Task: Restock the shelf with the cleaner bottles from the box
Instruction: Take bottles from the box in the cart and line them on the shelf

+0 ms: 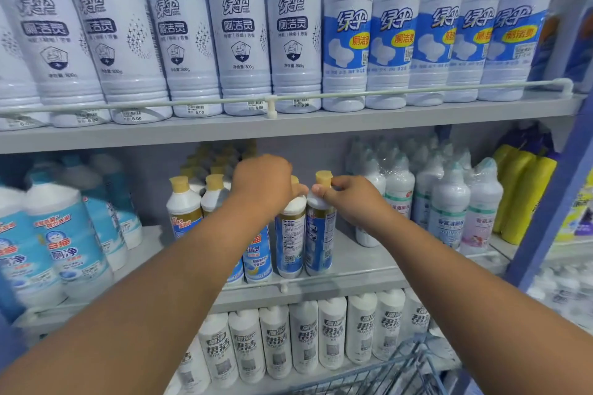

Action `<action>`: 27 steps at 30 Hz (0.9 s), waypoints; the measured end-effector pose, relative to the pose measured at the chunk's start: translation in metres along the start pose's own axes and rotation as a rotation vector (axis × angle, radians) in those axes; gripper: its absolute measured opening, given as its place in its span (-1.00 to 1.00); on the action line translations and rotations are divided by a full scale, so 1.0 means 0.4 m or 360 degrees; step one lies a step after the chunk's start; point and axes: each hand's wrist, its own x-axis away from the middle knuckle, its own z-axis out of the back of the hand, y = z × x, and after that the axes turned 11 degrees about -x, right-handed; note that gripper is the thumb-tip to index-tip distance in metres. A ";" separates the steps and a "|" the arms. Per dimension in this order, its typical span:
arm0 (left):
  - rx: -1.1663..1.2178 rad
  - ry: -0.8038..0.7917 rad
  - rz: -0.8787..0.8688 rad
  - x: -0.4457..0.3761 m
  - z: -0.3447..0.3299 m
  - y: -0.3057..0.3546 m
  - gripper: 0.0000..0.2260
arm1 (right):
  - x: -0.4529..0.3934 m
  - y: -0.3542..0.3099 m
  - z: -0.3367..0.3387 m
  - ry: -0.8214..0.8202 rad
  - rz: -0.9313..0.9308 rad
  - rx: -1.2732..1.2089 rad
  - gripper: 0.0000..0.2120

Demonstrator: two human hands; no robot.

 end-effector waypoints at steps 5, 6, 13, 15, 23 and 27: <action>0.0047 -0.0113 -0.0244 -0.058 0.006 -0.031 -0.60 | -0.035 0.009 -0.009 -0.0048 -0.0001 0.0021 -0.69; 0.0137 -0.0182 -0.0244 -0.067 -0.002 -0.038 -0.60 | -0.039 0.009 -0.012 -0.0047 -0.0004 0.0044 -0.68; 0.0264 -0.0209 -0.0131 -0.101 -0.042 -0.046 -0.57 | -0.069 0.008 -0.049 0.0011 -0.0027 0.0100 -0.63; 0.0312 -0.0295 -0.0156 -0.103 -0.036 -0.056 -0.57 | -0.066 -0.001 -0.049 -0.0022 -0.0031 0.0093 -0.67; 0.0546 -0.0588 -0.0206 -0.112 -0.022 -0.102 -0.55 | -0.081 -0.040 -0.038 0.0143 0.0082 0.0124 -0.65; 0.0580 -0.0511 -0.0249 -0.117 -0.036 -0.109 -0.70 | -0.089 -0.036 -0.041 0.0261 0.0062 0.0192 -0.59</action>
